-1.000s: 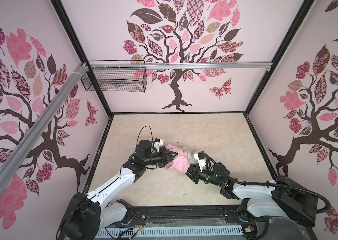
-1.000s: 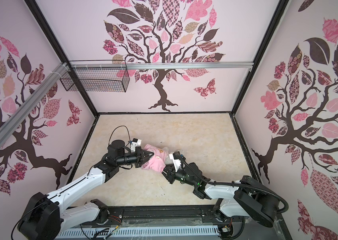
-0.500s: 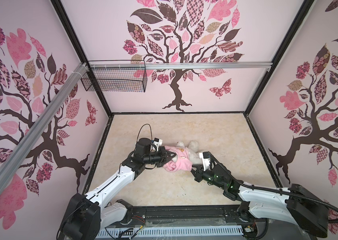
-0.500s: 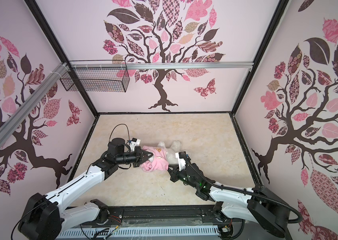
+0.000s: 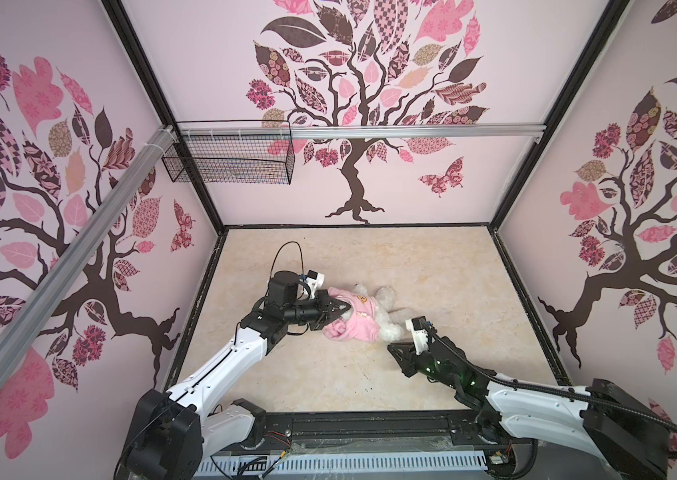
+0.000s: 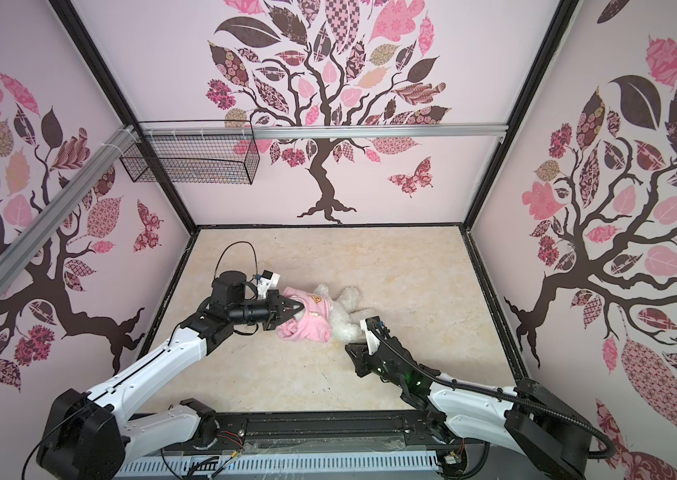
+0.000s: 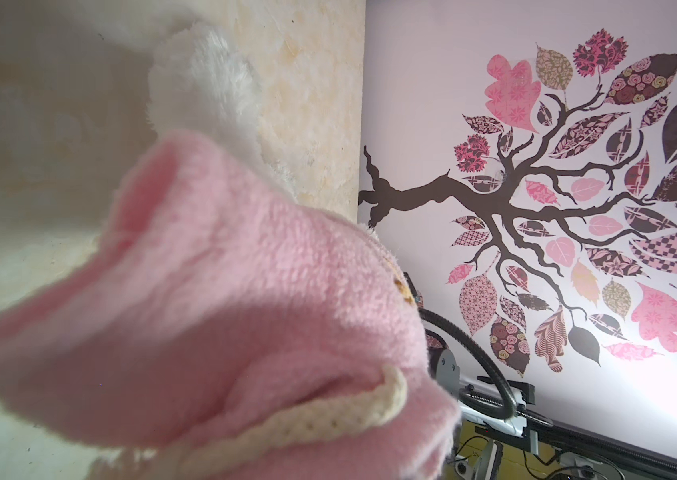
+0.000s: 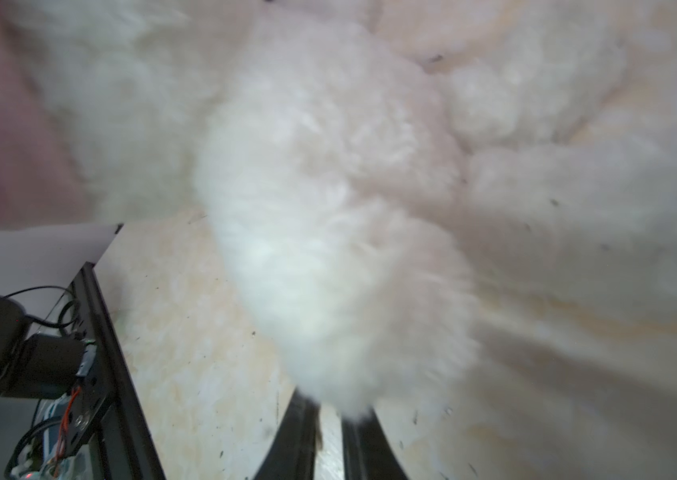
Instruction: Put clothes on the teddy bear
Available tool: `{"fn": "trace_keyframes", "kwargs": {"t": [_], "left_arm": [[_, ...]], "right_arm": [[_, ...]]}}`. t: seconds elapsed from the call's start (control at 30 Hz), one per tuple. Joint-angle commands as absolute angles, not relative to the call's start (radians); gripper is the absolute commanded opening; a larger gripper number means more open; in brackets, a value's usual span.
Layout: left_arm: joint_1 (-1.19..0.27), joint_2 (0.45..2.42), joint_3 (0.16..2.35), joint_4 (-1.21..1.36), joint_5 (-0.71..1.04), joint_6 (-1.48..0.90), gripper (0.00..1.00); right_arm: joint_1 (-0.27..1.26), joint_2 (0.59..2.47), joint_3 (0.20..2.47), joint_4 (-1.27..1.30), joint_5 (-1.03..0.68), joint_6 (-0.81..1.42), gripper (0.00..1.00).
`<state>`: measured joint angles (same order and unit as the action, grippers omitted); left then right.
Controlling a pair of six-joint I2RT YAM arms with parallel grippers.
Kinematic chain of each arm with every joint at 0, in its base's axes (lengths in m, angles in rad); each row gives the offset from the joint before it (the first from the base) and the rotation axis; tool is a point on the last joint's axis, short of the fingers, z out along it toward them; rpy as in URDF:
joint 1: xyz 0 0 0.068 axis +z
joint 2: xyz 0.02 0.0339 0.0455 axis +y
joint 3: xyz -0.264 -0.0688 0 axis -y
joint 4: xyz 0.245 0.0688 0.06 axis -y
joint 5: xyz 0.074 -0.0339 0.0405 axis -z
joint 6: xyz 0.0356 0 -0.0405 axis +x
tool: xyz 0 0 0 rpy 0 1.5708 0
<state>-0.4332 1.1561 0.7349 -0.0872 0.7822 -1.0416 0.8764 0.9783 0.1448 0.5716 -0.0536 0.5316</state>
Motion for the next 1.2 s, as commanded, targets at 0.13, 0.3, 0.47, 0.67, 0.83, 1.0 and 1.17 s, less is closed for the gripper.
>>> {"fn": "trace_keyframes", "kwargs": {"t": [0.13, 0.3, 0.47, 0.67, 0.83, 1.0, 1.17], "left_arm": [[-0.431, 1.165, 0.757, 0.035, 0.946, -0.876, 0.00], [-0.431, 1.178, 0.747, 0.080, 0.989, -0.880, 0.00], [-0.431, 1.183, 0.738, 0.082, 0.997, -0.887, 0.00], [-0.431, 1.190, 0.735, 0.071, 0.999, -0.881, 0.00], [-0.430, 1.195, 0.737, 0.064, 0.998, -0.877, 0.00], [-0.434, 1.198, 0.735, 0.062, 1.000, -0.874, 0.00], [-0.437, 1.197, 0.735, 0.063, 1.000, -0.877, 0.00]], "right_arm": [[0.871, 0.764, 0.233, 0.538, -0.187, 0.382, 0.33], [0.795, 0.863, 0.279, 0.591, -0.307, 0.422, 0.33], [0.775, 0.978, 0.280, 0.749, -0.388, 0.474, 0.32], [0.775, 1.060, 0.293, 0.865, -0.454, 0.510, 0.32], [0.775, 1.087, 0.287, 0.924, -0.467, 0.535, 0.33], [0.775, 1.114, 0.300, 0.963, -0.472, 0.541, 0.33], [0.775, 1.165, 0.336, 1.003, -0.500, 0.564, 0.27]]}}
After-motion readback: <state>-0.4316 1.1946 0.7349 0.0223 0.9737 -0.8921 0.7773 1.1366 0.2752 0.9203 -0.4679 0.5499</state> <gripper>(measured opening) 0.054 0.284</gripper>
